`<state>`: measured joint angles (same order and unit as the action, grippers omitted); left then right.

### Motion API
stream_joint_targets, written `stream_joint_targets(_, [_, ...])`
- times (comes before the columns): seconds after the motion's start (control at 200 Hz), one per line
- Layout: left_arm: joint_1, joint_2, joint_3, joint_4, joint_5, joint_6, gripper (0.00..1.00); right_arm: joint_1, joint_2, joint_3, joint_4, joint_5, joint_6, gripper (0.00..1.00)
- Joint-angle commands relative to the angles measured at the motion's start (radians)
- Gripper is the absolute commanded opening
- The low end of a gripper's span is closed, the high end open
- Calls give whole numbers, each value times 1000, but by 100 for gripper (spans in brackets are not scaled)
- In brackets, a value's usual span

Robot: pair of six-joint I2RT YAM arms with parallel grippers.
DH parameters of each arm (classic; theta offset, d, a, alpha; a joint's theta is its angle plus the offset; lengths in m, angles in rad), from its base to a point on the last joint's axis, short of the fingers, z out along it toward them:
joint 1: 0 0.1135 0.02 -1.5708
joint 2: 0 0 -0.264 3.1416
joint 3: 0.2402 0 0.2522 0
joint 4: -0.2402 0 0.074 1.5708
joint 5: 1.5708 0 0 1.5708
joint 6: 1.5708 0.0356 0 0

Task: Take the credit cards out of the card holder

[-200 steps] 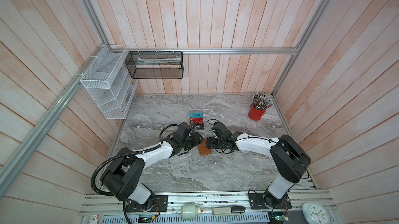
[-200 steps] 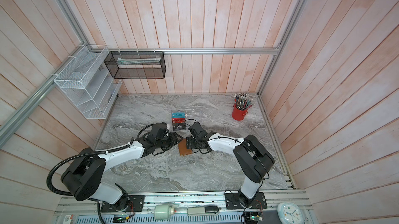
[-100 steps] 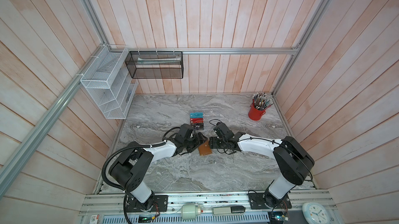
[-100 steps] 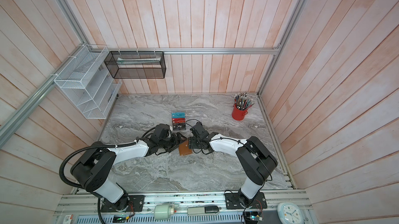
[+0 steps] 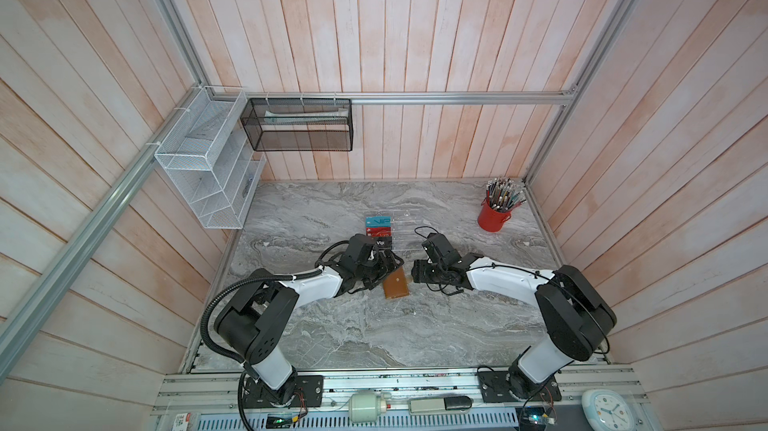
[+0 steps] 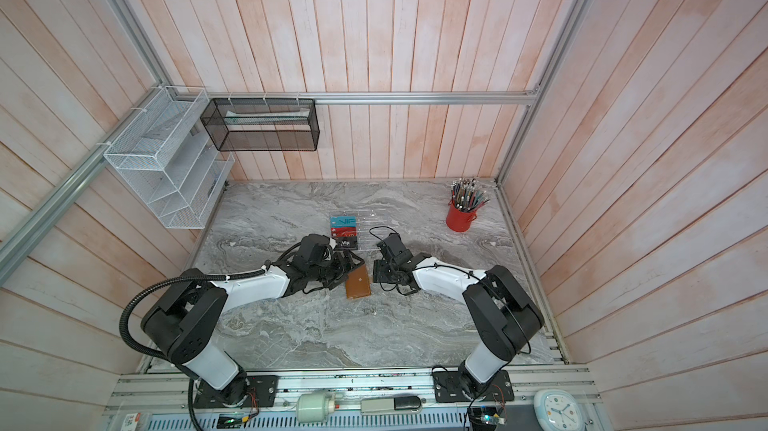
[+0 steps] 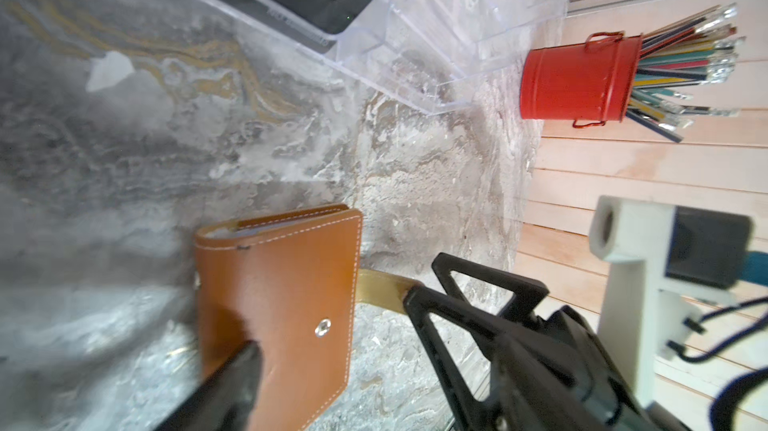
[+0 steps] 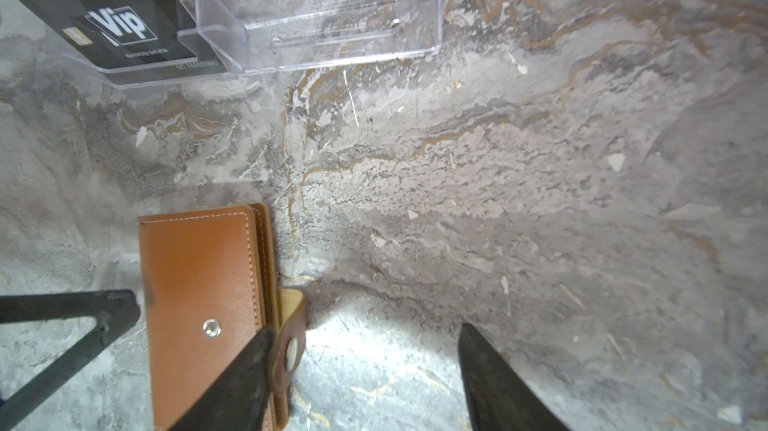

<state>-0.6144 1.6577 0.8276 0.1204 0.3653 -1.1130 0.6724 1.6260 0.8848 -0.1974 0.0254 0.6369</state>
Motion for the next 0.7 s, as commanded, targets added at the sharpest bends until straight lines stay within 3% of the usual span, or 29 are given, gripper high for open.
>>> stream_joint_targets(0.0, [1,-10,35,5,23,-4,99,-17,17,-8,6,-12,-2,66])
stream_joint_targets(0.54, [-4,78,-7,86,62,-43,100,-25,56,46,-20,-32,-11,63])
stream_joint_targets(0.695, [-2,80,-36,104,63,-56,100,-27,71,72,8,-97,-41,57])
